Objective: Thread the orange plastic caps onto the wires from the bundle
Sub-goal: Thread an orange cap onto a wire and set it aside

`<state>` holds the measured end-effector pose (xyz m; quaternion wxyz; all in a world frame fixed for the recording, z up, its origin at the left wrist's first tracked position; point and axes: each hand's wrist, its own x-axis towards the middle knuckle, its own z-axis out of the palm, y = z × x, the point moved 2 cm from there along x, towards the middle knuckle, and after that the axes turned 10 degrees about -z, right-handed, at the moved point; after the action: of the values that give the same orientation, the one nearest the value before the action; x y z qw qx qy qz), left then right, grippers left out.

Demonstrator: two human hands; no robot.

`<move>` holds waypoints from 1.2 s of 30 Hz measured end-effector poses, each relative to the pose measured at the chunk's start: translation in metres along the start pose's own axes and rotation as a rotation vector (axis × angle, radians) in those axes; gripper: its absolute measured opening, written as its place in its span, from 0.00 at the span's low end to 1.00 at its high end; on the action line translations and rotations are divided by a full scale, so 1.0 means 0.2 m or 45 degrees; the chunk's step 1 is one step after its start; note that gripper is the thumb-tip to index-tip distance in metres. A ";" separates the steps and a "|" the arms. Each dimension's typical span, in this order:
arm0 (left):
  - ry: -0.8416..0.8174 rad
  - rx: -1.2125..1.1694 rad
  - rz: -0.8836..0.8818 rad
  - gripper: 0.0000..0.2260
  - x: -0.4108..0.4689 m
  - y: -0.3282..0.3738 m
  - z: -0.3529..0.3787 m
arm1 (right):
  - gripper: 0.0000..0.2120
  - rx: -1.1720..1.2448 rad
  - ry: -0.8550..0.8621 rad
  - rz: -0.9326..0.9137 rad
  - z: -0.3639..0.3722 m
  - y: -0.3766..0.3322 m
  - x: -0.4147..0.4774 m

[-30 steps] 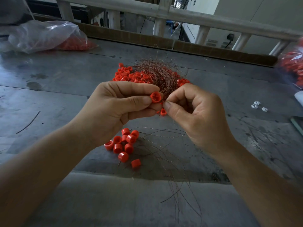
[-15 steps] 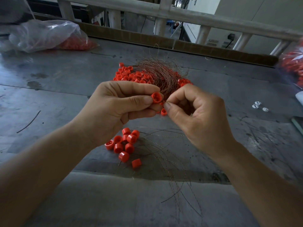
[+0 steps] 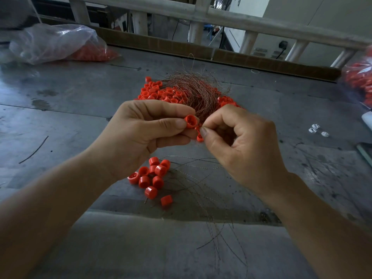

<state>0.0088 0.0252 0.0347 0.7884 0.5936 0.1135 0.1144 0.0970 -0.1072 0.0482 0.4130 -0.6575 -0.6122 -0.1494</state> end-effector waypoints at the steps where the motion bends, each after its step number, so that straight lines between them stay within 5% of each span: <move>1: -0.001 -0.001 0.003 0.09 0.00 0.00 0.00 | 0.04 -0.002 0.000 -0.001 0.00 0.00 0.00; 17: -0.175 -0.136 0.017 0.10 0.01 -0.01 -0.01 | 0.04 1.108 -0.047 0.770 0.00 0.07 0.01; 24: -0.268 -0.104 -0.036 0.09 0.01 -0.02 0.00 | 0.13 1.290 -0.168 0.895 0.02 0.06 0.01; 29: -0.249 -0.190 -0.075 0.08 0.01 -0.02 0.00 | 0.12 1.209 -0.211 0.860 0.01 0.09 0.01; 36: -0.107 -0.246 -0.107 0.10 0.02 -0.04 0.02 | 0.09 0.127 0.171 0.693 -0.17 0.37 0.02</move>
<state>0.0136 0.0205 0.0272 0.8501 0.5140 0.0934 0.0666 0.1761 -0.1227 0.0452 0.5094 -0.7652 -0.3910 -0.0458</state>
